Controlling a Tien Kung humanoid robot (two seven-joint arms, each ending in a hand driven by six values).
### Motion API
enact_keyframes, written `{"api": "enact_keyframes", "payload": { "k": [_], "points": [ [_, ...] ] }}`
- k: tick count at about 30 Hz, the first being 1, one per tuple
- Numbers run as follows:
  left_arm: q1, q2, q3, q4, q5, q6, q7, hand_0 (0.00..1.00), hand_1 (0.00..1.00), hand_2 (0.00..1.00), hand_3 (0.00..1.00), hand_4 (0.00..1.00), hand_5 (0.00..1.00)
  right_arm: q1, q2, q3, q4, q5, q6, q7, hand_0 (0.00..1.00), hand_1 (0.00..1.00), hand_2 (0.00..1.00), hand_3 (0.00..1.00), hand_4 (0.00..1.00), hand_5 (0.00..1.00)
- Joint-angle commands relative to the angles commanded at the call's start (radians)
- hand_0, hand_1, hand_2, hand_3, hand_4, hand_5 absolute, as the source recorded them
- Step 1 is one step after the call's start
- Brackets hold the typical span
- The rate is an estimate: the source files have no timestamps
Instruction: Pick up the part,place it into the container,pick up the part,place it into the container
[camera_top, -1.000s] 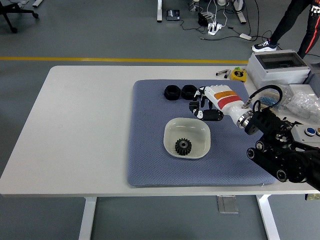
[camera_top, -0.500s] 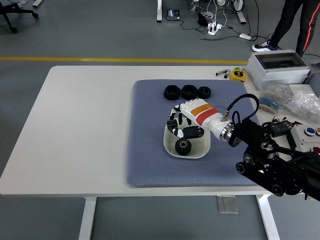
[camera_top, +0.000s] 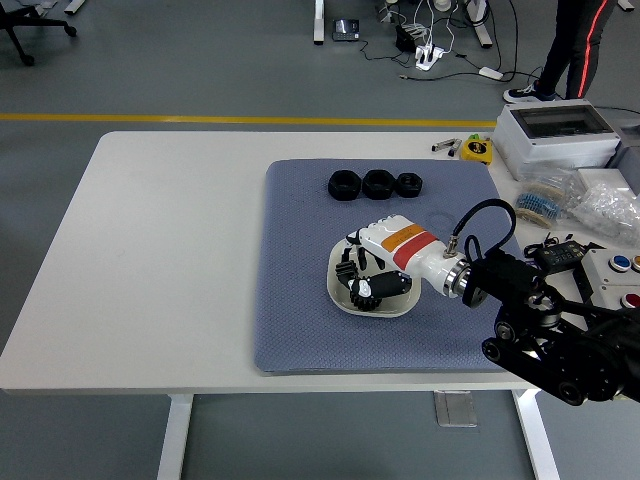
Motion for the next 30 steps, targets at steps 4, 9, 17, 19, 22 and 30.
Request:
{"api": "enact_keyframes", "payload": {
  "k": [4,9,17,19,22,30],
  "points": [
    [0.002,0.0,-0.002,0.0,0.003,0.0,0.001,0.706,0.714,0.747,0.65,0.674,0.656,-0.001,-0.001,-0.009,-0.001,-0.013,0.019,-0.001,0.053,0.246,0.39,0.506,0.612,0.435],
    [0.003,0.0,-0.006,0.0,0.01,-0.001,0.003,0.706,0.715,0.747,0.649,0.676,0.655,-0.004,0.003,-0.017,-0.013,-0.022,0.017,-0.002,0.054,0.247,0.395,0.508,0.622,0.432],
    [0.003,0.002,-0.009,-0.001,0.016,-0.002,0.004,0.706,0.717,0.749,0.65,0.677,0.654,-0.001,-0.004,-0.008,-0.026,-0.05,0.005,-0.009,0.055,0.251,0.399,0.51,0.636,0.423],
    [0.003,0.002,-0.01,-0.001,0.019,-0.003,0.004,0.706,0.717,0.749,0.65,0.677,0.654,-0.002,-0.004,-0.005,-0.027,-0.05,0.008,-0.006,0.055,0.251,0.399,0.51,0.636,0.423],
    [0.004,0.003,-0.01,-0.001,0.02,-0.004,0.005,0.706,0.717,0.749,0.65,0.677,0.654,-0.004,-0.005,-0.001,-0.03,-0.049,0.016,0.004,0.055,0.251,0.399,0.51,0.636,0.423],
    [0.004,0.003,-0.008,-0.001,0.016,-0.005,0.003,0.706,0.715,0.749,0.649,0.676,0.65,-0.005,-0.005,0.009,-0.039,-0.063,0.033,0.024,0.065,0.27,0.428,0.531,0.771,0.416]
  ]
}}
